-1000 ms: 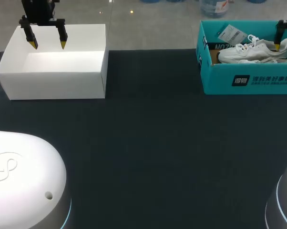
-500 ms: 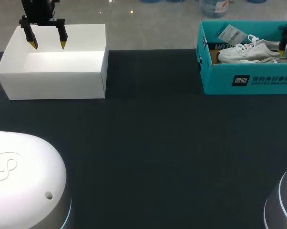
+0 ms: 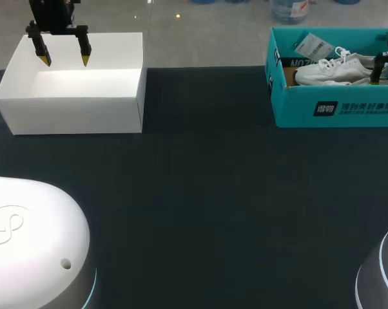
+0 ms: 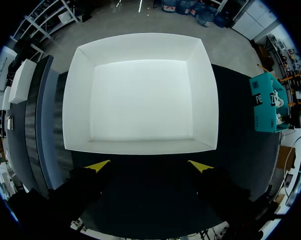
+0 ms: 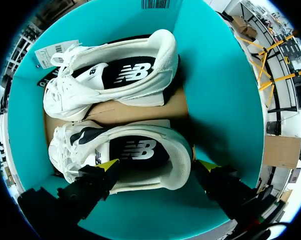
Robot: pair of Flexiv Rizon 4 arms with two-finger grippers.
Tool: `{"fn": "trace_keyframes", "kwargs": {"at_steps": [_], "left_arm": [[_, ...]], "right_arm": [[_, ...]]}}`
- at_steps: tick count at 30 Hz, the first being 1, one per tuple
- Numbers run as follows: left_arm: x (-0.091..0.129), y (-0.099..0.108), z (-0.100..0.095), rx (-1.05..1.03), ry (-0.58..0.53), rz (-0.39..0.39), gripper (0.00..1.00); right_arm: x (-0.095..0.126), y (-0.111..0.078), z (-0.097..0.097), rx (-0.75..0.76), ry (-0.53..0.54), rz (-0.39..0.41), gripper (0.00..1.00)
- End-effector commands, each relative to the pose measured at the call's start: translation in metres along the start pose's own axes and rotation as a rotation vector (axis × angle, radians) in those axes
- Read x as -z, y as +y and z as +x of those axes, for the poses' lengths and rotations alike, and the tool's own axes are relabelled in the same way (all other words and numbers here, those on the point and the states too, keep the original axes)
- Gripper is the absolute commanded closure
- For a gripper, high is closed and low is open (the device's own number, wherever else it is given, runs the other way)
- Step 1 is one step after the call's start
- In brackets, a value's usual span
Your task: Take the shoe out of the shoebox, open the shoe tongue, remove and reinsert the insole, then place the shoe into the shoebox
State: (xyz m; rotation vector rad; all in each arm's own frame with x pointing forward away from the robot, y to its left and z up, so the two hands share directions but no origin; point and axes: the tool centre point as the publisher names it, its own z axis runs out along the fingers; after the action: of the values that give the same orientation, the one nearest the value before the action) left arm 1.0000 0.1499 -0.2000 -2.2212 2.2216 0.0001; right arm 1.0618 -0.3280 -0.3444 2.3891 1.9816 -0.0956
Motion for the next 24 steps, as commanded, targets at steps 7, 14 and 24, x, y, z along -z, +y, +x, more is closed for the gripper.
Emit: {"fn": "trace_keyframes", "kwargs": {"at_steps": [7, 14, 24], "left_arm": [[0.0, 0.0, 0.0, 0.0, 0.0, 0.0, 0.0], [0.0, 0.0, 0.0, 0.0, 0.0, 0.0, 0.0], [0.0, 0.0, 0.0, 0.0, 0.0, 0.0, 0.0]], "right_arm": [[-0.011, 0.003, -0.008, -0.018, -0.015, 0.03, 1.0], [-0.008, 0.001, -0.012, -0.038, -0.039, 0.04, 1.0], [0.011, -0.004, -0.024, -0.098, -0.065, 0.062, 1.0]]}}
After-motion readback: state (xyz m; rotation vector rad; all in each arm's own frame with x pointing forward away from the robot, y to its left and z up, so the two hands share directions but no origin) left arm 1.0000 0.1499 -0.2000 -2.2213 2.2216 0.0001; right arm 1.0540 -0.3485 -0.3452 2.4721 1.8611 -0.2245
